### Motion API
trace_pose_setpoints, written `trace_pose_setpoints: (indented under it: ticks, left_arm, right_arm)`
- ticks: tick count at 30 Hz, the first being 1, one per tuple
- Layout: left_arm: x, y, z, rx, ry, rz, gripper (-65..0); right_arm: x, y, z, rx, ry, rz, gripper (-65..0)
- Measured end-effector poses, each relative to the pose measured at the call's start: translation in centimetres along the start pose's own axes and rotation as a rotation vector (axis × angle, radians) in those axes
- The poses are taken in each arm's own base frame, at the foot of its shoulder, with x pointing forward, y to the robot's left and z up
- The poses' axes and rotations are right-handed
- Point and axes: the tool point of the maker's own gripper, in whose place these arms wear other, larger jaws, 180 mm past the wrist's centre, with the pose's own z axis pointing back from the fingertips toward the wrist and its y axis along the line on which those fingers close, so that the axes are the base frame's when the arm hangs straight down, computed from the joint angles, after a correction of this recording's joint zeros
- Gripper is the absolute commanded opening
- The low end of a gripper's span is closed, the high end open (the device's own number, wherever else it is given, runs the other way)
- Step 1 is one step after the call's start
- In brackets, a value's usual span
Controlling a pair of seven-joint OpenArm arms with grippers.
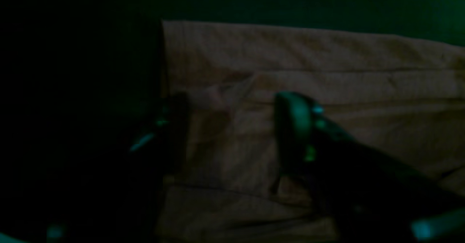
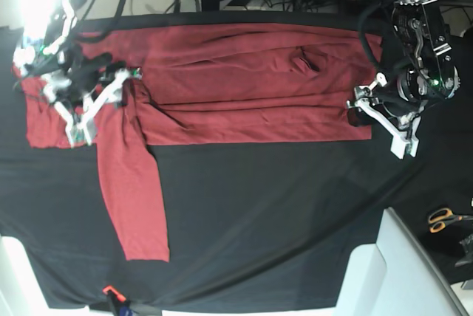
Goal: Fold the T-shirt properly
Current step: 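Grasp the hanging sleeve with the right gripper and fold it onto the body, then drag the sleeve across the folded body with the right gripper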
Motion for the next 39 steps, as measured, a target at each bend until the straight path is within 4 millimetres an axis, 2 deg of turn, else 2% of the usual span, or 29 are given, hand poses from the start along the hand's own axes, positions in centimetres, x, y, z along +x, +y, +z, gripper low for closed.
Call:
trace_pose_setpoints:
  ticks: [3, 7, 8, 10, 13, 16, 18, 20, 23, 27, 34, 36, 37, 39]
  left_arm:
    - [0.5, 0.0, 0.8, 0.01, -0.021, -0.018, -19.9]
    - [2.4, -0.4, 2.5, 0.01, -0.1, -0.041, -20.1]
    - [2.9, 0.1, 3.3, 0.02, -0.132, -0.018, -20.1]
    - [2.8, 2.4, 5.0, 0.086, -0.166, 0.018, -20.1]
    - [0.2, 6.0, 6.9, 0.178, -0.156, 0.11, -20.4]
    - [-3.2, 8.7, 8.6, 0.248, -0.099, 0.127, -20.7]
    - [-4.5, 9.2, 9.3, 0.237, -0.074, 0.078, -24.7]
    - [-5.6, 9.8, 10.3, 0.233, -0.062, 0.042, -33.6]
    - [-7.4, 11.0, 11.8, 0.258, -0.033, 0.025, -50.7]
    - [-7.9, 12.2, 12.8, 0.298, -0.032, 0.045, -65.0]
    - [-9.1, 11.7, 12.6, 0.292, -0.035, 0.102, -65.0]
    - [-9.0, 11.7, 12.5, 0.291, -0.038, 0.103, -65.0]
    - [-9.0, 11.7, 12.5, 0.291, -0.039, 0.103, -65.0]
    - [-8.9, 11.7, 12.5, 0.29, -0.04, 0.103, -65.0]
  right_arm:
    - [3.8, -1.6, -0.3, -0.029, -0.074, 0.018, -35.1]
    - [7.5, -3.1, -2.9, -0.017, -0.082, 0.03, -35.1]
    - [8.3, -3.7, -3.9, -0.01, -0.072, 0.017, -35.1]
    - [9.5, -5.4, -6.0, -0.011, -0.04, -0.014, -35.4]
    - [10.7, -7.3, -8.3, -0.007, -0.057, -0.059, -35.3]
    - [10.2, -7.7, -10.5, 0.021, -0.044, -0.108, -35.1]
    - [9.3, -7.8, -11.7, 0.036, -0.01, -0.139, -35.1]
    - [8.9, -7.7, -12.6, 0.045, 0.004, -0.165, -35.1]
    - [9.0, -7.5, -13.4, 0.061, -0.023, -0.196, -35.1]
    - [8.3, -7.1, -14.2, 0.074, -0.022, -0.224, -35.1]
    - [8.1, -6.8, -15.3, 0.082, -0.054, -0.274, -36.0]
    - [8.1, -6.8, -15.3, 0.084, -0.056, -0.273, -40.7]
    - [8.1, -6.8, -15.3, 0.084, -0.055, -0.273, -46.2]
    - [7.8, -6.8, -15.3, 0.084, -0.043, -0.272, -62.4]
